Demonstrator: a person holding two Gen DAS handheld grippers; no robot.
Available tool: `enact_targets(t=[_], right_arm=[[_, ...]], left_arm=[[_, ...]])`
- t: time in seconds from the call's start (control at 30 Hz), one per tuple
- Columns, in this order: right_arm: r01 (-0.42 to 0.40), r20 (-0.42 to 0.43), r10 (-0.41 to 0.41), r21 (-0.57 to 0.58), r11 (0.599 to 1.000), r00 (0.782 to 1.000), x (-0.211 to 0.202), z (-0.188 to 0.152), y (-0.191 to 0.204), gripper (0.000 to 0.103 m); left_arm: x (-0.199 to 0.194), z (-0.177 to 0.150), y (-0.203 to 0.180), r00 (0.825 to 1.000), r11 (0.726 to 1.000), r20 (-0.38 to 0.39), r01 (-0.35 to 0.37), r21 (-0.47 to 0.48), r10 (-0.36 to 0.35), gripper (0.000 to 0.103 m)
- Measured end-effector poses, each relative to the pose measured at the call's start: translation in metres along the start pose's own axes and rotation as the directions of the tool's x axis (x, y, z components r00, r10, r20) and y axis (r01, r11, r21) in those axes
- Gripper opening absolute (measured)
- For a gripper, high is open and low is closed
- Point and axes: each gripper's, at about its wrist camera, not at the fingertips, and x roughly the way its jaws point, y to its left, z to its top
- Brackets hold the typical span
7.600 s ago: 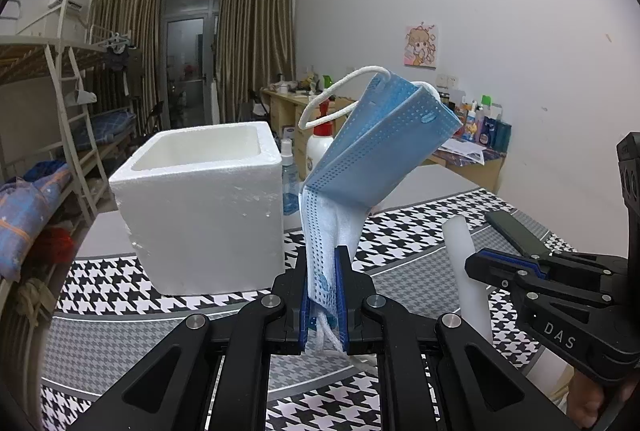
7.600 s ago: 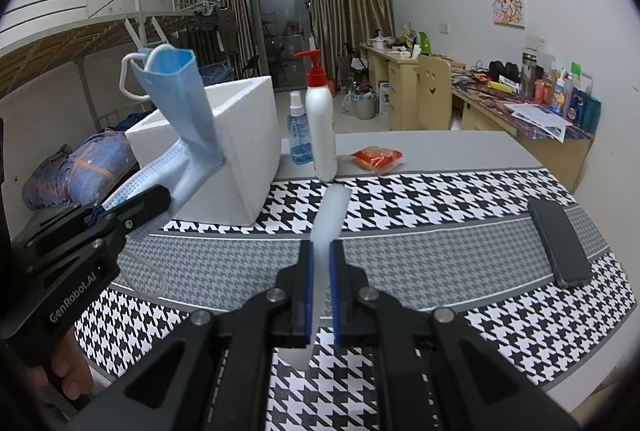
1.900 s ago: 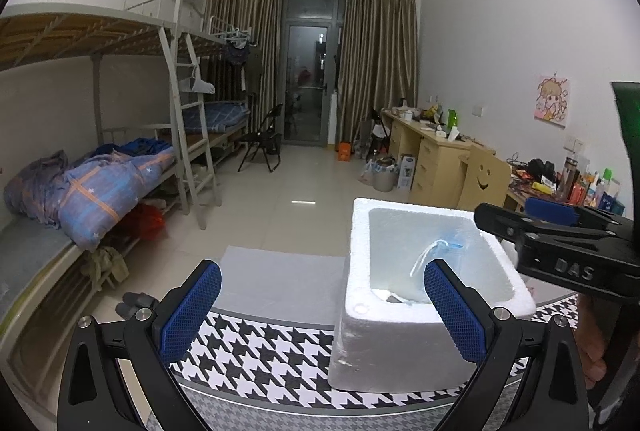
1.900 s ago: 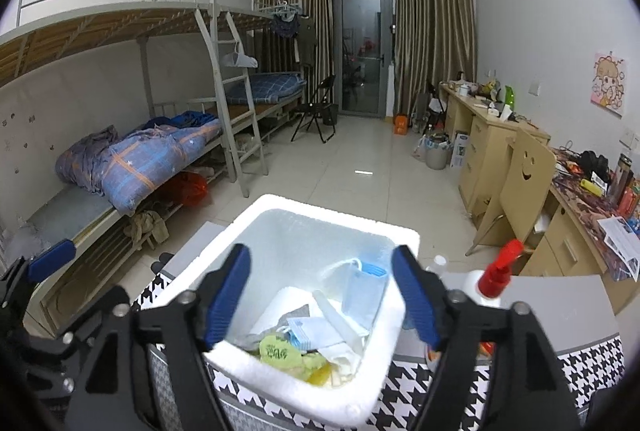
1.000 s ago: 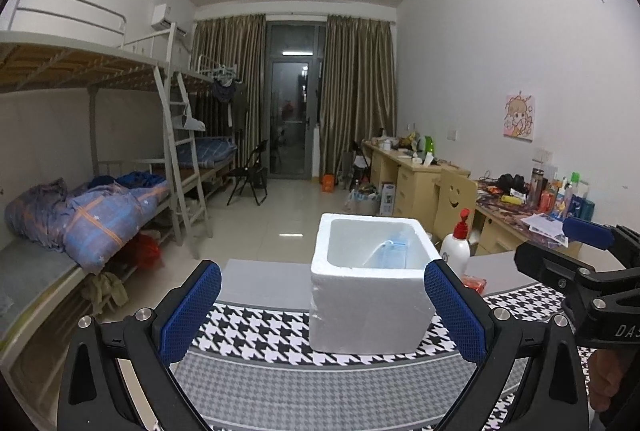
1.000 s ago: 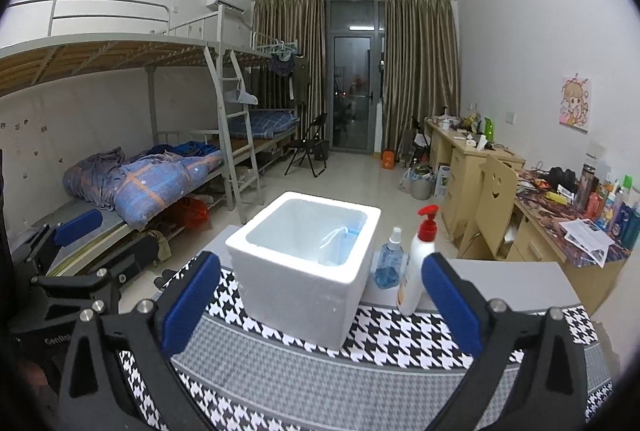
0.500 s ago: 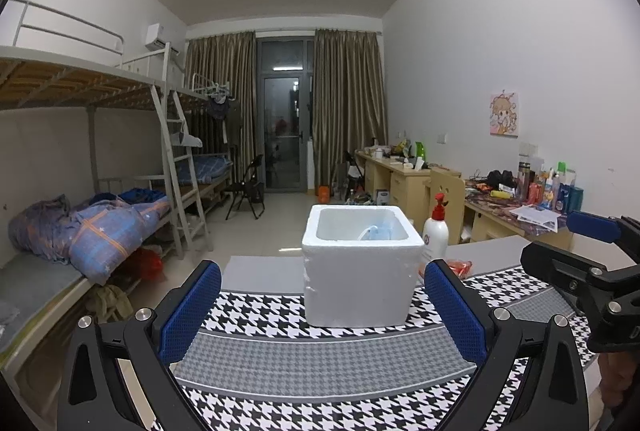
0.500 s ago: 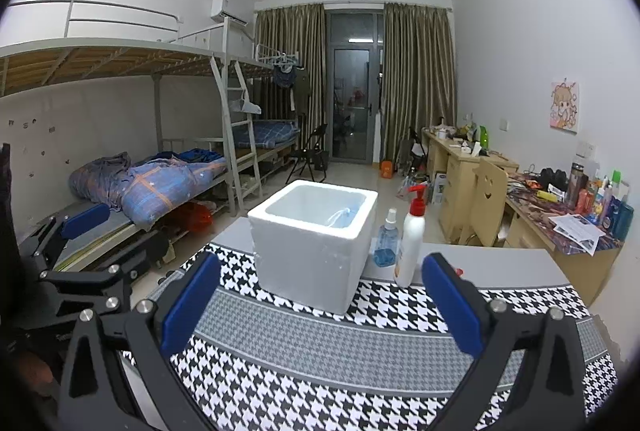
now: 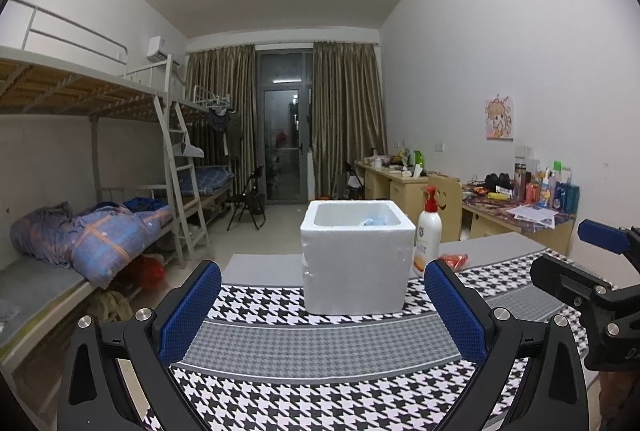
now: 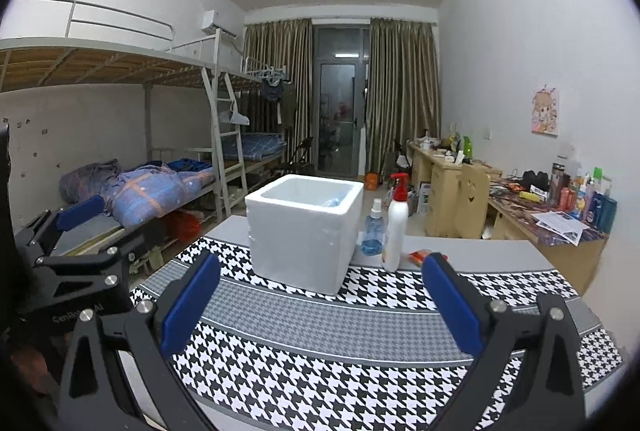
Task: Organize soft objects
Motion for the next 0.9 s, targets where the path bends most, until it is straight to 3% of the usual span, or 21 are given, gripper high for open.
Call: enact_targets(t=[0.37, 0.9], right_arm=[[0.008, 0.041, -0.008, 0.016, 1.000, 0.999, -0.002, -0.026, -0.010, 0.102], [0.036, -0.007, -0.035, 0.044, 0.998, 0.999, -0.003, -0.036, -0.013, 0.102]], left_arm=[[-0.003, -0.019, 0.001, 1.000, 1.000, -0.001, -0.005, -0.014, 0.005, 0.102], [-0.005, -0.033, -0.005, 1.000, 1.000, -0.022, 0.005, 0.002, -0.005, 0.102]])
